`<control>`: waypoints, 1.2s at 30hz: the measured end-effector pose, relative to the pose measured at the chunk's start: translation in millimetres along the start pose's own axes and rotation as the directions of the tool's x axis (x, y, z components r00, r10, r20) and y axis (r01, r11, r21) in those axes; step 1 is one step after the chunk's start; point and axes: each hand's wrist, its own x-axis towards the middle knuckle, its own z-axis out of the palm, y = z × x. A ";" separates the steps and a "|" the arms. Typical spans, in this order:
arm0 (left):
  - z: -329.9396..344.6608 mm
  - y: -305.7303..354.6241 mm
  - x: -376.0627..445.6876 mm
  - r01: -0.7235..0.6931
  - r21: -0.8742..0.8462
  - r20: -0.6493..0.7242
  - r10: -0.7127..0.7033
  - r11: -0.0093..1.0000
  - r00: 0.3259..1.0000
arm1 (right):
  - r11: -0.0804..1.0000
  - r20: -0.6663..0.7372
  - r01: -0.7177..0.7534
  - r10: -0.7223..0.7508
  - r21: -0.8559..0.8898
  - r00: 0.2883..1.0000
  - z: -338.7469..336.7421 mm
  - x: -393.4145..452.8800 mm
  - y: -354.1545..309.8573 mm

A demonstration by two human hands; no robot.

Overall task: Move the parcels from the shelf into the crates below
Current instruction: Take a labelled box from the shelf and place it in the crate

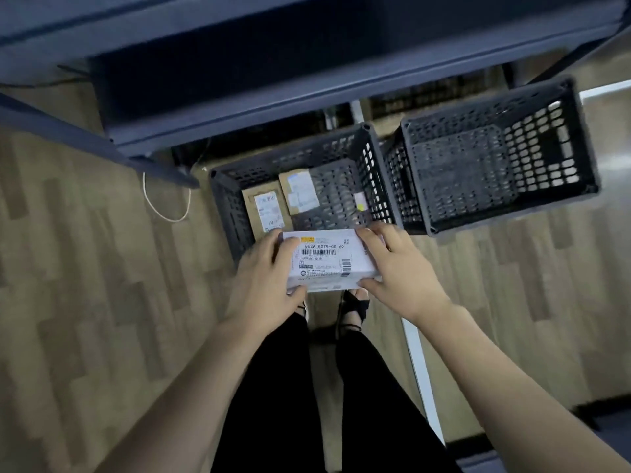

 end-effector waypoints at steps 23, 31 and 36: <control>164.2 -170.1 92.5 0.225 0.300 0.148 -0.279 0.927 0.949 | 0.818 0.378 0.407 -0.255 -0.407 0.890 195.1 196.1 46.6; 251.7 -249.5 119.7 0.245 0.222 0.379 -0.315 0.944 0.870 | 0.737 0.566 0.539 -0.260 -0.407 0.782 301.8 248.3 74.0; 291.6 -270.4 124.7 0.345 0.188 0.430 -0.393 0.920 0.813 | 0.755 0.587 0.530 -0.242 -0.386 0.773 345.1 263.0 79.0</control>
